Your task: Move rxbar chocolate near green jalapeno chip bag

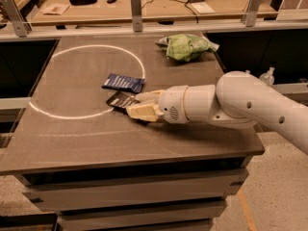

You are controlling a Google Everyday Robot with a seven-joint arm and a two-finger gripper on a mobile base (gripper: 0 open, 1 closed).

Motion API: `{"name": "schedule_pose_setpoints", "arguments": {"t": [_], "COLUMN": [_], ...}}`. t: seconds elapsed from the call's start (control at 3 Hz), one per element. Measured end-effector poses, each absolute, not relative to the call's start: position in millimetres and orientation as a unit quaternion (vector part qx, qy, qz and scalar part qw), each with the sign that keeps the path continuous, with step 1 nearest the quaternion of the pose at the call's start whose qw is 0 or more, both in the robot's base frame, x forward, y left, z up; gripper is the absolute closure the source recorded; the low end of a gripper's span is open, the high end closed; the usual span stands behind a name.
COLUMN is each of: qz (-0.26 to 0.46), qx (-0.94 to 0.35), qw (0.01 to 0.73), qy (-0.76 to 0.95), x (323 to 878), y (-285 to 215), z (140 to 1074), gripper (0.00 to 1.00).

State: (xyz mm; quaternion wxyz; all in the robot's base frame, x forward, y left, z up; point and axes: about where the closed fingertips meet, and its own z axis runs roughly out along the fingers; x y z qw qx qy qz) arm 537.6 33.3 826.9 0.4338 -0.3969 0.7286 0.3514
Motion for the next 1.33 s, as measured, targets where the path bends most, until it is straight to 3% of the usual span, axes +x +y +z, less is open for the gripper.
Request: {"name": "schedule_pose_setpoints", "arguments": {"t": [1.33], "qz": [0.285], "qx": [-0.334], "qw": [0.504], "qy": [0.744], "x": [610], "y": [-49], "z": [869], "gripper": [1.00]}}
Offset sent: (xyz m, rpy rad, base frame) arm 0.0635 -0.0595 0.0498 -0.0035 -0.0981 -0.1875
